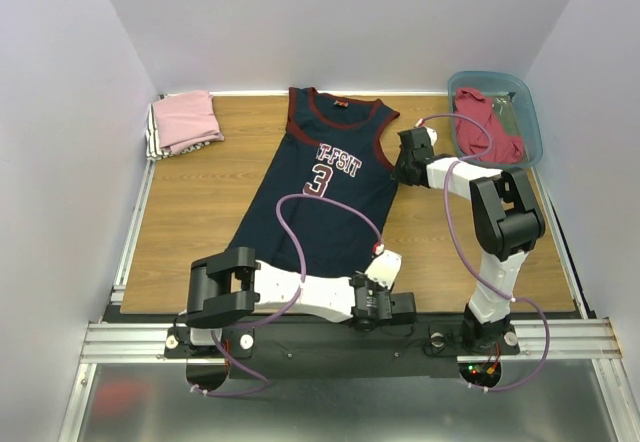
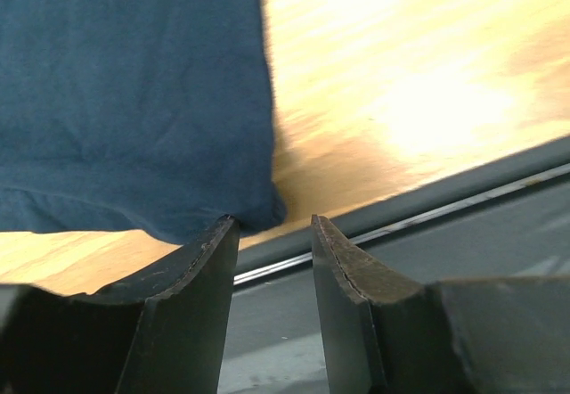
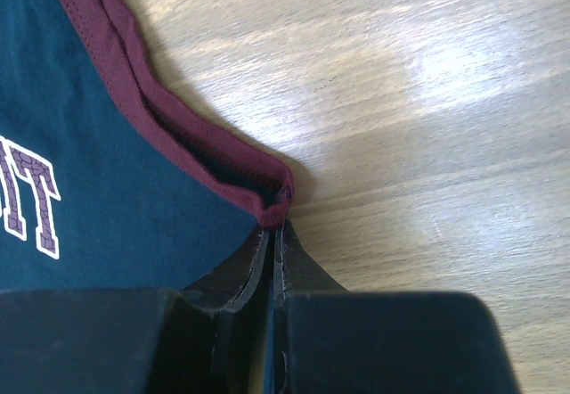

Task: Fold and stack the tank tops
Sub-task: Fold the tank top

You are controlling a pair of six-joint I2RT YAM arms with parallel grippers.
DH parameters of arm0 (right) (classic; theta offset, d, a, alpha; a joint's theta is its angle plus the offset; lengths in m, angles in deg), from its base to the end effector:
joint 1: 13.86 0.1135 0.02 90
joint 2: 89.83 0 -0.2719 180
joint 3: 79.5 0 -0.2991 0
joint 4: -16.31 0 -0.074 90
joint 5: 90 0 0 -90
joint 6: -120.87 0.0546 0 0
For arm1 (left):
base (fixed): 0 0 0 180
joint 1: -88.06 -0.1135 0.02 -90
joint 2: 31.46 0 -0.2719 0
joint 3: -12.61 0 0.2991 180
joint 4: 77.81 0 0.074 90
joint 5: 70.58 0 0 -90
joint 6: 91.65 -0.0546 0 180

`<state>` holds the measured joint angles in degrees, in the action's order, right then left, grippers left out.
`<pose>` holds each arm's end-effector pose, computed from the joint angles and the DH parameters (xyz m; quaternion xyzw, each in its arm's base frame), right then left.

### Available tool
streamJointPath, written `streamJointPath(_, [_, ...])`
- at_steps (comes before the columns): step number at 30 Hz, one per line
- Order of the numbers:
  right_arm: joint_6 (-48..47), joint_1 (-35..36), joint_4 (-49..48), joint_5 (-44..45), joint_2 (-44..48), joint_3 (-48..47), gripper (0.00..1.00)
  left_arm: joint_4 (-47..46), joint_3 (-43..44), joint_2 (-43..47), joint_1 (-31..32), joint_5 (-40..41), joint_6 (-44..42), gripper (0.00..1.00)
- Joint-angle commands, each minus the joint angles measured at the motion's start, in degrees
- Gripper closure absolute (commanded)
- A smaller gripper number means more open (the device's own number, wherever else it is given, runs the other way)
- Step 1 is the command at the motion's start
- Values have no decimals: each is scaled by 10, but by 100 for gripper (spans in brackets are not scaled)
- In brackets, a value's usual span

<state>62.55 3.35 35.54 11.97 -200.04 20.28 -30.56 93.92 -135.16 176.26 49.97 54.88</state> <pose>0.4391 0.1242 0.1227 0.1534 0.9202 0.0544 0.3559 0.0404 -0.4020 0.1503 0.2143 0.9262 -0.0839 0.2988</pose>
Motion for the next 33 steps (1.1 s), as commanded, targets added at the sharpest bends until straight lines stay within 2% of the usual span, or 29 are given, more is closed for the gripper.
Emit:
streamJointPath(1, [-7,-8,-27,5,2,-17,96,31,29,-9,7,34,2,49])
streamJointPath(9, [-9,-9,-27,3,4,-13,96,12,22,-19,-9,36,-16,50])
streamJointPath(20, [-14,-10,-27,4,2,-23,96,-35,12,-46,-20,22,-34,60])
streamJointPath(27, [-21,-16,-27,14,-3,-30,97,-24,9,-31,-21,22,-31,95])
streamJointPath(30, [-23,-30,-27,15,-8,-40,100,-17,0,-5,-15,14,-36,100])
streamJointPath(33, [-25,-39,-26,19,-16,-60,100,-40,-19,34,-15,-26,-68,100])
